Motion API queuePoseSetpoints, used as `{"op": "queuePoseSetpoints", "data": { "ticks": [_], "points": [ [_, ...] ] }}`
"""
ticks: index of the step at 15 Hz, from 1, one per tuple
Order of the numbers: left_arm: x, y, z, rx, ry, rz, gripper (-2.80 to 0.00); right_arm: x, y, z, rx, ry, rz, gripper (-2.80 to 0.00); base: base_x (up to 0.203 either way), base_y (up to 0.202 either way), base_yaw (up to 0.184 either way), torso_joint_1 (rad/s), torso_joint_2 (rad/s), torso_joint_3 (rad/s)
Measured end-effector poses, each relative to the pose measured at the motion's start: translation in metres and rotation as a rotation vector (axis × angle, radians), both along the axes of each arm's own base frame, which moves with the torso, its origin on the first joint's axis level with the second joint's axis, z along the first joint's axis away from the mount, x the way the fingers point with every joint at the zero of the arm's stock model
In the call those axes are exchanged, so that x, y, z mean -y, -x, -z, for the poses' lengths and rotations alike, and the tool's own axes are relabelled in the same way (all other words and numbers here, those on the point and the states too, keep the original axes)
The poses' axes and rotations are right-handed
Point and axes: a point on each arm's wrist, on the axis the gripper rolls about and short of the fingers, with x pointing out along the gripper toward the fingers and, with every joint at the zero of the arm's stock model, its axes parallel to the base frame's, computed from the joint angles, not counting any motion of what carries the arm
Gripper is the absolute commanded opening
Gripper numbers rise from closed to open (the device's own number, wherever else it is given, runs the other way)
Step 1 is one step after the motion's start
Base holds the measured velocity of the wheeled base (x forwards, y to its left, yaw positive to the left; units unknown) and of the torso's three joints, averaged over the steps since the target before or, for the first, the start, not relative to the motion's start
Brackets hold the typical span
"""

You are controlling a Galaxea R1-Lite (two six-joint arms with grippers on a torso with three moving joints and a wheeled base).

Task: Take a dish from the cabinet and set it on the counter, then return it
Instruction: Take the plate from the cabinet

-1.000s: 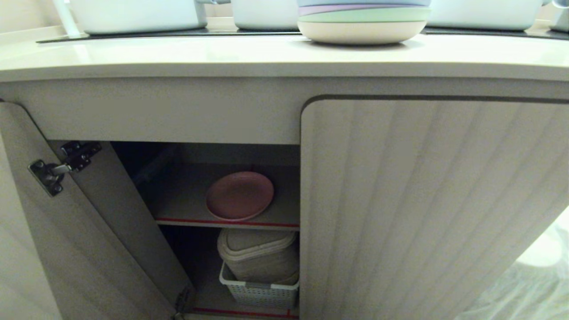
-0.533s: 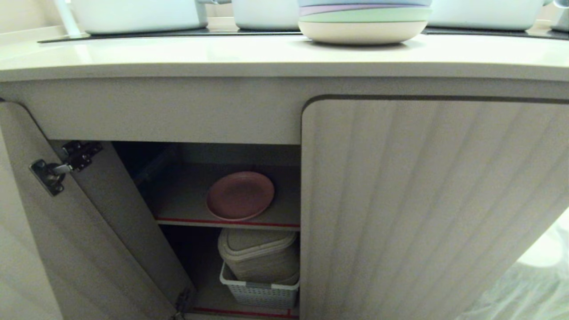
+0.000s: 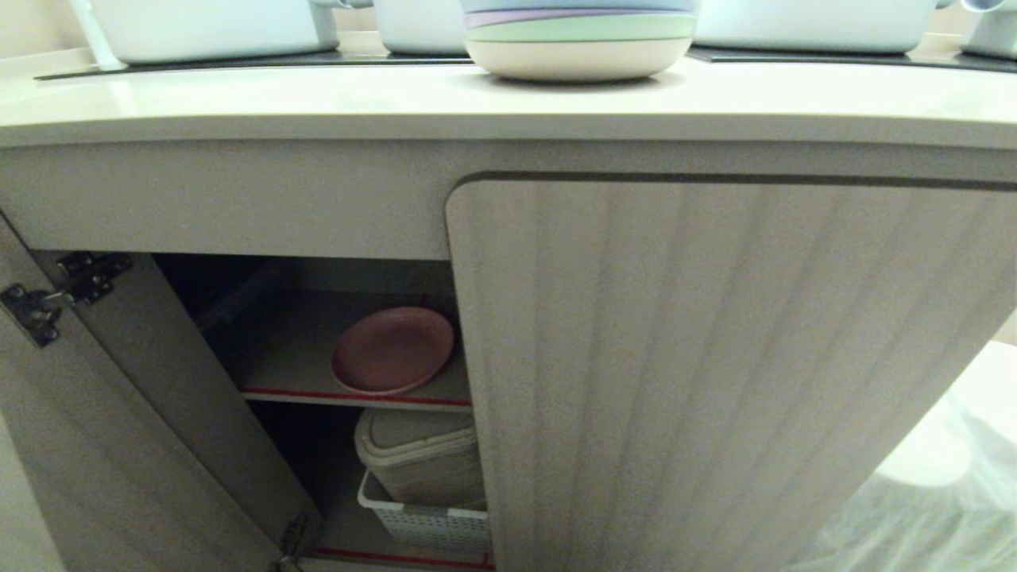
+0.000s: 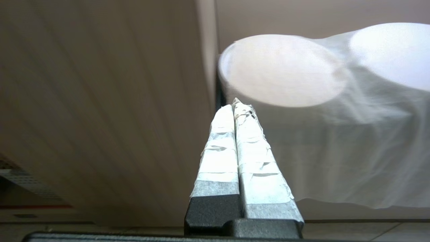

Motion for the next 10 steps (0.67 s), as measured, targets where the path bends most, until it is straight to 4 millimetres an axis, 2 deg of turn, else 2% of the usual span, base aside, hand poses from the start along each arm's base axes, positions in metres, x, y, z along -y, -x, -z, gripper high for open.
{"op": "queuePoseSetpoints", "data": {
  "ticks": [6,10],
  "points": [
    [0.0000,0.0000,-0.0001,0.001,0.002,0.001,-2.80,0.0000,0.0000,0.0000,0.000,0.000,0.000,-2.80,0.000,-0.182,0.002,0.001,0.00,0.001],
    [0.0000,0.0000,-0.0001,0.001,0.007,0.002,-2.80,0.0000,0.0000,0.0002,-0.002,0.000,0.001,-2.80,0.000,-0.020,0.000,0.001,0.00,0.001]
  ]
}}
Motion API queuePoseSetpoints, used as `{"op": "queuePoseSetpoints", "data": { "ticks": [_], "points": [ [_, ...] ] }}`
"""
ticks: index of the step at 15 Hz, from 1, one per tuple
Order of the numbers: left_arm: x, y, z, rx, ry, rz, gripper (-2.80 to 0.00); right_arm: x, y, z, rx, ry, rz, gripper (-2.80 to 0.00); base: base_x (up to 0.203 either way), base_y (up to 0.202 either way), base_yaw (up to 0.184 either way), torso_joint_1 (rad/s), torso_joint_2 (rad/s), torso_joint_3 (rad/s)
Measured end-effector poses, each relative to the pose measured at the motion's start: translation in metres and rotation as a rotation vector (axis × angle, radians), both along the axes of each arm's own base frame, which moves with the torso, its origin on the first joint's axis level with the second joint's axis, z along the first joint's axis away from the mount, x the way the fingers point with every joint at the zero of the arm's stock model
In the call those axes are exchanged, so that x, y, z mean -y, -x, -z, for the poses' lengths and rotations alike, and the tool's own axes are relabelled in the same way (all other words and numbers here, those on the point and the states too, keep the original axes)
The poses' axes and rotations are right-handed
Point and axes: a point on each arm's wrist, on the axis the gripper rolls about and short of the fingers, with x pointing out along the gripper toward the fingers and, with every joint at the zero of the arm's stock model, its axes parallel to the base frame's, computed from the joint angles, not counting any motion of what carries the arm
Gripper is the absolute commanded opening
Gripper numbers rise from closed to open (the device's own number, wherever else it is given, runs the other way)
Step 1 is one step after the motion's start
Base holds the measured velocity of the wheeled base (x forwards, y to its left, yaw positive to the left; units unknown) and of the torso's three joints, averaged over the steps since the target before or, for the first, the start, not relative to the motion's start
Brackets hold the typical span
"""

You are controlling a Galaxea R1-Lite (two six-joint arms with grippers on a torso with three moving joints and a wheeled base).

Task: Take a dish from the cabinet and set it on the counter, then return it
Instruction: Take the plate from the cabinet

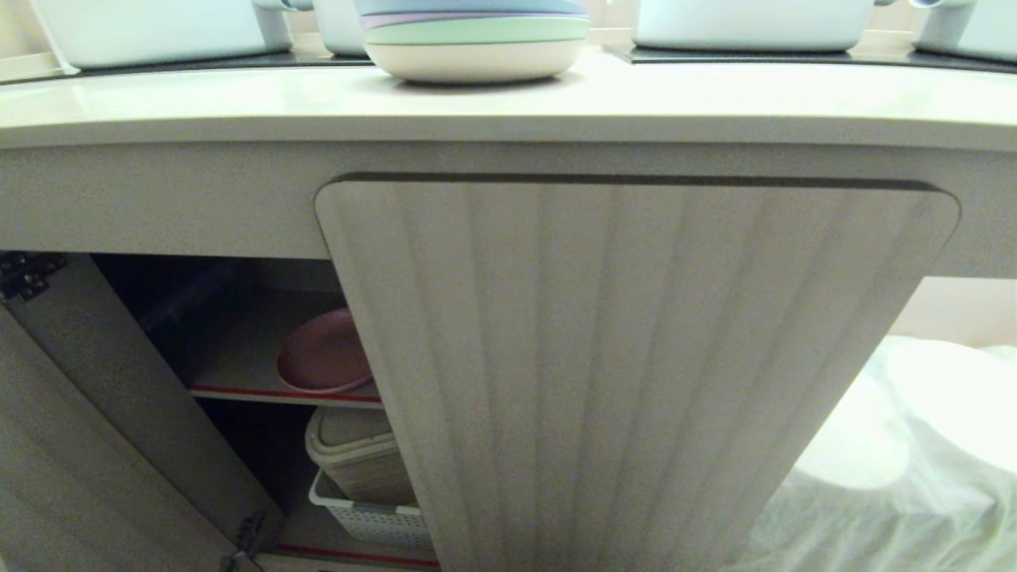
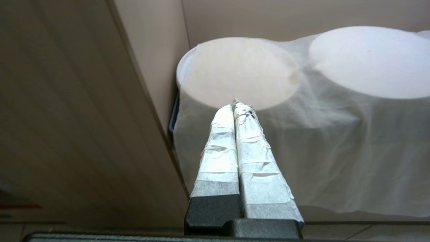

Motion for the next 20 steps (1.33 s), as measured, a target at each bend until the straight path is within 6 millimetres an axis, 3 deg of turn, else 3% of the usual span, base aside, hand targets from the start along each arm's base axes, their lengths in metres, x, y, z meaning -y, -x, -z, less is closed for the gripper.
{"op": "queuePoseSetpoints", "data": {
  "ticks": [17,20],
  "points": [
    [0.0001,0.0005,0.0007,-0.018,0.003,0.002,-2.80,0.0000,0.0000,-0.0002,0.002,0.000,-0.001,-2.80,0.000,0.000,0.000,0.000,0.00,0.000],
    [0.0004,0.0042,-0.0088,-0.001,-0.001,0.016,-2.80,0.0000,0.0000,-0.0002,0.002,0.000,-0.001,-2.80,0.000,0.000,0.000,0.000,0.00,0.000]
  ]
}}
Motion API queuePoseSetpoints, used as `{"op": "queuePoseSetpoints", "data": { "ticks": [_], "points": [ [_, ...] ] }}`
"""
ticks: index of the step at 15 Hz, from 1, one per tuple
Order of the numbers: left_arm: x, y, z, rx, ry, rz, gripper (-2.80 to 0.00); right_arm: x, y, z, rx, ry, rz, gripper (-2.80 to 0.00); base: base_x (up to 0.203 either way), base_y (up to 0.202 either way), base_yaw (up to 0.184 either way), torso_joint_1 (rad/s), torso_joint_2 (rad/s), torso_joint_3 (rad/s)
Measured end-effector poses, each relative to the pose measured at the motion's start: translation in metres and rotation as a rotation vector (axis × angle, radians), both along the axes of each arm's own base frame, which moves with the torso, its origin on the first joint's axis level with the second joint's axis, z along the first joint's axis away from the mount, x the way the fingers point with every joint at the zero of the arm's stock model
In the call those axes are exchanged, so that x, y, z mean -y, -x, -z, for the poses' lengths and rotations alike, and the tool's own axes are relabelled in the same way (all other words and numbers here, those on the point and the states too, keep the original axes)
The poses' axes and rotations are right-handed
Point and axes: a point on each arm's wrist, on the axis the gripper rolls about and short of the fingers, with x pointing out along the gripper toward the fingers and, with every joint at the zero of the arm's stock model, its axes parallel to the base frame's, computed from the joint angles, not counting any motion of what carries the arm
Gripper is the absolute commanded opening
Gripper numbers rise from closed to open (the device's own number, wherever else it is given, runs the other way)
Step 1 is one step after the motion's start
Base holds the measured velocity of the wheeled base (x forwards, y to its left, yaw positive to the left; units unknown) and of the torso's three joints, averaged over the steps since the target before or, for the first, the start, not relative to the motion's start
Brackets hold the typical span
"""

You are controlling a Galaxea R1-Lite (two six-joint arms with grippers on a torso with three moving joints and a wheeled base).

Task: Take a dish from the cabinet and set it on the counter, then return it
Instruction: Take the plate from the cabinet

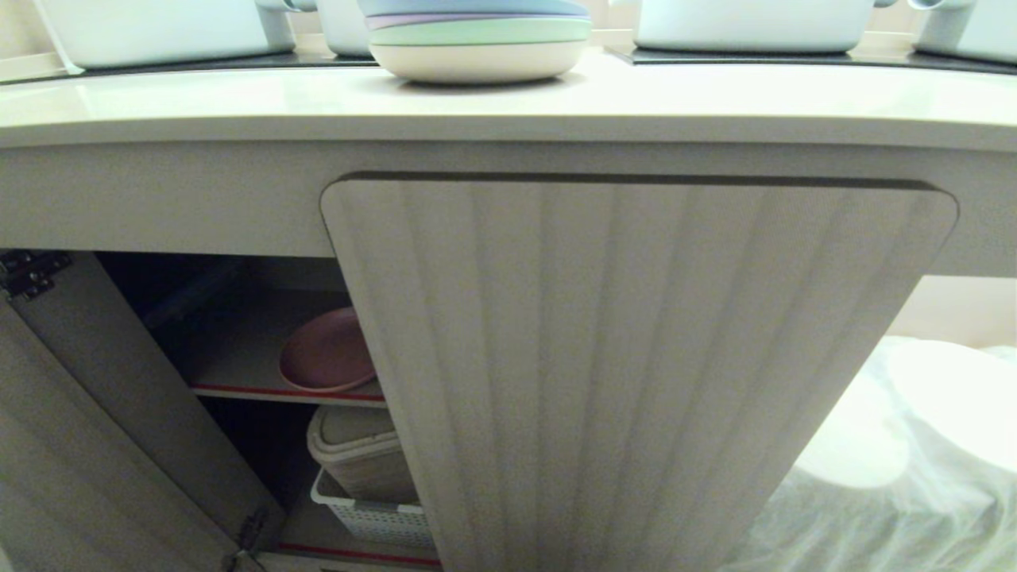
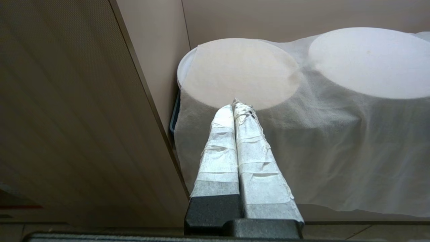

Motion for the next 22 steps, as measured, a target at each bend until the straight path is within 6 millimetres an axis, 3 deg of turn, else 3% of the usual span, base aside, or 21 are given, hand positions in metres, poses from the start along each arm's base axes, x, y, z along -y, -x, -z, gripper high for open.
{"op": "queuePoseSetpoints", "data": {
  "ticks": [6,11,15,18,22],
  "points": [
    [0.001,0.013,-0.019,-0.070,0.004,0.027,-2.80,0.000,0.000,0.000,0.000,0.000,0.000,-2.80,0.000,0.000,0.000,0.000,0.00,0.000],
    [0.000,0.007,-0.035,-0.155,0.015,0.020,-2.80,0.000,0.000,0.000,0.000,0.001,0.000,-2.80,0.000,0.000,0.000,0.000,0.00,0.000],
    [0.000,-0.014,-0.054,-0.295,0.115,-0.001,-2.80,0.000,0.000,0.000,0.000,0.000,0.000,-2.80,0.000,0.000,0.000,0.000,0.00,0.000],
    [0.000,-0.040,-0.069,-0.430,0.244,-0.036,-2.80,0.000,0.000,0.000,0.000,0.000,0.000,-2.80,0.000,0.000,0.000,0.000,0.00,0.000],
    [0.001,-0.080,-0.073,-0.575,0.353,-0.079,-2.80,0.000,0.000,0.000,0.000,0.000,0.000,-2.80,0.000,0.000,0.000,0.000,0.00,0.000]
  ]
}}
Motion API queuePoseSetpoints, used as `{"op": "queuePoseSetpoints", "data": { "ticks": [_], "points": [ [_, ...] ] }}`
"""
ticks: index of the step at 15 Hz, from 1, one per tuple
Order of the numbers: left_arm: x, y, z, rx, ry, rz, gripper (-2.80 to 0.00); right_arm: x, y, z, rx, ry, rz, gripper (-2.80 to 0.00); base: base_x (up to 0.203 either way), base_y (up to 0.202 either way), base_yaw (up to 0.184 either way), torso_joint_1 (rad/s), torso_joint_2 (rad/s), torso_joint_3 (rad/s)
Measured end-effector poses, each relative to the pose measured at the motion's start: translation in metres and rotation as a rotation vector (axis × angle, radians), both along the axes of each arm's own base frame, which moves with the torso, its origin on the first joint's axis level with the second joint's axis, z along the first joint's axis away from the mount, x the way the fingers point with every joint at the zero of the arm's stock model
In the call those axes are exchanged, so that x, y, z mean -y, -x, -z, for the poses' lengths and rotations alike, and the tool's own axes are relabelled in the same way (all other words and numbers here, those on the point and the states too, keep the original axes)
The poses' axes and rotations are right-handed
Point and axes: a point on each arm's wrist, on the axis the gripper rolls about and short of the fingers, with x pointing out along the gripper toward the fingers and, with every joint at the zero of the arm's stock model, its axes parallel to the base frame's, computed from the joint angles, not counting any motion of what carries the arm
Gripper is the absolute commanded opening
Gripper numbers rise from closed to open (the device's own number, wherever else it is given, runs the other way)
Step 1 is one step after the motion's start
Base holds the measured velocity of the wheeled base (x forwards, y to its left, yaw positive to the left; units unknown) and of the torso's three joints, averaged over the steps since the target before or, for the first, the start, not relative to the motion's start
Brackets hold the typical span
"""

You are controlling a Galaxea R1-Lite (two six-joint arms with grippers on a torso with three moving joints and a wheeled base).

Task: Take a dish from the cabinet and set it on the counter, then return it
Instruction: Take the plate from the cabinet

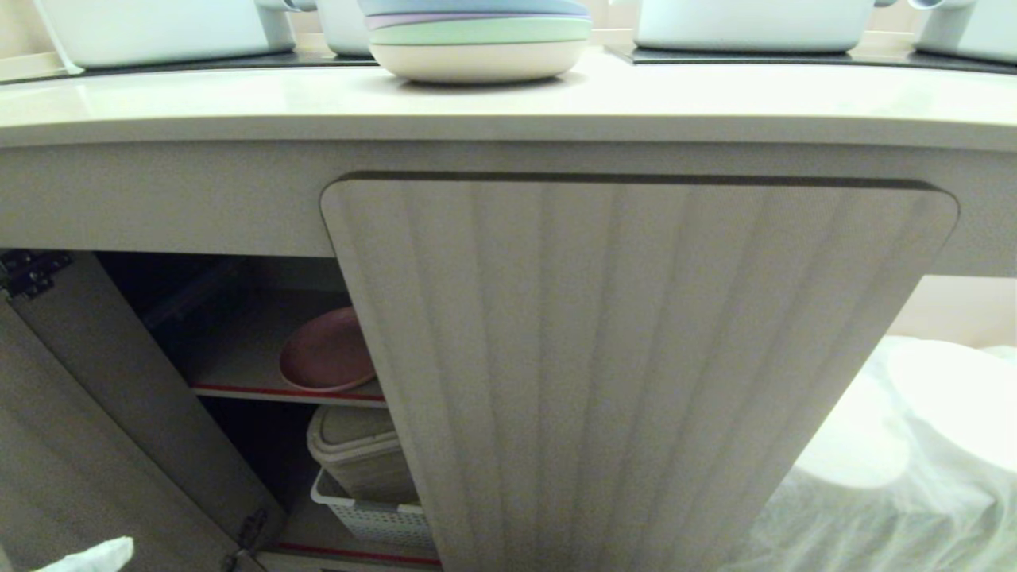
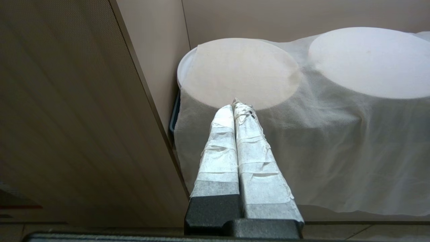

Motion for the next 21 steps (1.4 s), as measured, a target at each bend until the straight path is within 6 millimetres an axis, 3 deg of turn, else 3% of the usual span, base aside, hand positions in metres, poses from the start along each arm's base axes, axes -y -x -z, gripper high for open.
{"op": "queuePoseSetpoints", "data": {
  "ticks": [5,12,21],
  "points": [
    [0.000,-0.050,0.018,-0.090,0.018,-0.009,-2.80,0.000,0.000,0.000,0.000,0.000,0.000,-2.80,0.000,0.000,0.000,0.000,0.00,0.000],
    [0.007,-0.119,0.044,-0.054,0.009,0.014,-2.80,0.000,0.000,0.000,0.000,0.000,0.000,-2.80,0.000,0.000,0.000,0.000,0.00,0.000],
    [0.013,-0.164,0.068,0.036,0.008,-0.053,-2.80,0.000,0.000,0.000,0.000,0.000,0.000,-2.80,0.000,0.000,0.000,0.000,0.00,0.000]
  ]
}}
